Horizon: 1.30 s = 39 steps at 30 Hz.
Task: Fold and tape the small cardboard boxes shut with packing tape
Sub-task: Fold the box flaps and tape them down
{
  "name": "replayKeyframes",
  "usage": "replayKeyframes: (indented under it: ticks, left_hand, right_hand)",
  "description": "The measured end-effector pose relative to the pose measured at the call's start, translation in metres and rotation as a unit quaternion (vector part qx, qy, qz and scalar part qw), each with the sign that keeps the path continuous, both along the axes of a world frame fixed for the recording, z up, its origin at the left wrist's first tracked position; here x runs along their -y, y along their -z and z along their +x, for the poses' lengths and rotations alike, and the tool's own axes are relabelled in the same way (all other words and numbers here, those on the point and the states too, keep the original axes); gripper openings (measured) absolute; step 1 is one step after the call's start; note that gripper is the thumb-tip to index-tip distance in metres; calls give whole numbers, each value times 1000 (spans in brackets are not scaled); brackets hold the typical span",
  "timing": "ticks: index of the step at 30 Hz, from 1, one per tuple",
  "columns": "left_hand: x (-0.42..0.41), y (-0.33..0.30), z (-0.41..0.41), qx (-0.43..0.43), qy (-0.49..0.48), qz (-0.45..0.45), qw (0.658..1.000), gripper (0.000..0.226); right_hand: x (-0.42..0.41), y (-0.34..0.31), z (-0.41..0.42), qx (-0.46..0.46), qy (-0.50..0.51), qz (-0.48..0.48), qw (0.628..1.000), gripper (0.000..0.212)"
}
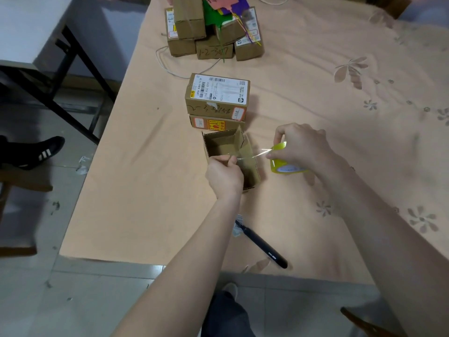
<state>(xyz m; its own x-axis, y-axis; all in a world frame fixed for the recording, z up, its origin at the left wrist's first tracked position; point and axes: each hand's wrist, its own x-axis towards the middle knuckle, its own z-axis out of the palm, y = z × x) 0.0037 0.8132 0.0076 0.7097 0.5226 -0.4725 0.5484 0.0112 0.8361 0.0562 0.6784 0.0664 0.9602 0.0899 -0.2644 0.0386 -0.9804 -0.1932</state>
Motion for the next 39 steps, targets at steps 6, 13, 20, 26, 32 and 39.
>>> replayKeyframes:
  ticks: [6, 13, 20, 26, 32, 39]
  left_hand:
    - [-3, 7, 3, -9, 53, 52, 997, 6]
    - [3, 12, 5, -66, 91, 73, 991, 16]
    - [5, 21, 10, -123, 144, 60, 980, 26]
    - [10, 32, 8, -153, 235, 123, 952, 25]
    - [15, 49, -8, -110, 340, 315, 879, 33]
    - [0, 46, -9, 36, 313, 286, 905, 20]
  right_hand:
    - [1, 1, 4, -14, -9, -12, 1000, 30]
    - [-6, 5, 6, -19, -16, -23, 999, 29]
    - [-3, 12, 4, -3, -22, -35, 999, 26]
    - [6, 20, -1, 2, -6, -14, 1000, 24]
    - [17, 30, -7, -8, 31, 30, 999, 23]
    - [30, 40, -22, -16, 74, 78, 994, 26]
